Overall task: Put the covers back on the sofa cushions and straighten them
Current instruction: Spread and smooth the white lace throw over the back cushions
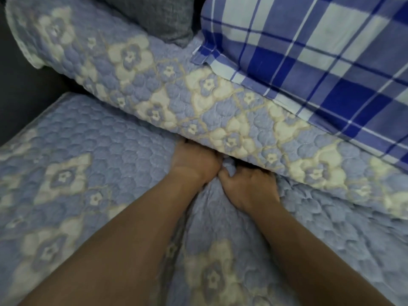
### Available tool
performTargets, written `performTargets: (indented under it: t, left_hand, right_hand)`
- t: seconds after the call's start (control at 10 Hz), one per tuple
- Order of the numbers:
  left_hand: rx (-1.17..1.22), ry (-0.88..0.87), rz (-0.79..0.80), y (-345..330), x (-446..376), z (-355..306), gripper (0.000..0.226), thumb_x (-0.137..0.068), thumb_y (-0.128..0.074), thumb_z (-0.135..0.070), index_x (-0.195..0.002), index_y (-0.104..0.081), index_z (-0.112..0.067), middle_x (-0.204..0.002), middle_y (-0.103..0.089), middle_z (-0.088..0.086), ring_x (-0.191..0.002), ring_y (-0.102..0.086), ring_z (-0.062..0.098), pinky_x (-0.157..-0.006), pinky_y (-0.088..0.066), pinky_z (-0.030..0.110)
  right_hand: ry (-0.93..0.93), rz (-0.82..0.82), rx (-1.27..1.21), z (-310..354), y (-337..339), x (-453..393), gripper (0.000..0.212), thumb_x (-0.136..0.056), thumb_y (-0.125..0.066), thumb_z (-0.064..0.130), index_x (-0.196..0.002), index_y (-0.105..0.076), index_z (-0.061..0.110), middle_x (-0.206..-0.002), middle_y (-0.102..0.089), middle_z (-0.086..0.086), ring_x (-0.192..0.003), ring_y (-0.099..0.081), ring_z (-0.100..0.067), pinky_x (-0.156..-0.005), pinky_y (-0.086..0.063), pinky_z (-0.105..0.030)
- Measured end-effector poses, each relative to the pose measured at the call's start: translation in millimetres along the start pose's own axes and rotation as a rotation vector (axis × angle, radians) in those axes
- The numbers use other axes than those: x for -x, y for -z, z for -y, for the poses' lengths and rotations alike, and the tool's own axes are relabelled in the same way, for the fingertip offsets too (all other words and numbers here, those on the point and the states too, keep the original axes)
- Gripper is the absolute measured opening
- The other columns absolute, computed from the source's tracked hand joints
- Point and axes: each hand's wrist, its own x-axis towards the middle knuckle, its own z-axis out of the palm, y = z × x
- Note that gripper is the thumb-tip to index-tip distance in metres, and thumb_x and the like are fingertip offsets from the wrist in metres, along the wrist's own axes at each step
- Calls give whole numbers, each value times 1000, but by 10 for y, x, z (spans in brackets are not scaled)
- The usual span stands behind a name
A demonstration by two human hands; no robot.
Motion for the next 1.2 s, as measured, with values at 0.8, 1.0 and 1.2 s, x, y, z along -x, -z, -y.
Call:
performTargets:
  t: [0.8, 1.0, 1.2]
  left_hand:
    - [124, -3, 155, -63, 130, -2465, 55, -98, -29, -51, -134, -59, -21, -136, -59, 11, -128, -53, 34, -107, -39, 47]
    - [-52, -5, 26, -247, 618, -2882, 59, -97, -23, -39, -137, -58, -12, -140, -54, 19, -131, -43, 46, -112, -22, 65]
    - [98, -211, 215, -72, 952, -4090, 78, -88, 0, -44, -155, -29, -20, -164, -24, 3, -152, -14, 30, -119, -19, 54]
  right_hand:
    - [-175, 28, 95, -2487, 329, 769, 66, -93, -19, 70, -116, -64, 28, -101, -68, -8, -101, -64, -35, -86, -49, -42]
    - [-60, 89, -49, -2525, 515, 1156, 76, -94, -14, 57, -144, -47, 10, -146, -49, -15, -138, -41, -32, -115, -29, -51]
    - [-39, -89, -107, -3925, 970, 2487, 49, -98, -36, 42, -131, -63, 17, -137, -59, -9, -128, -53, -35, -107, -42, -48]
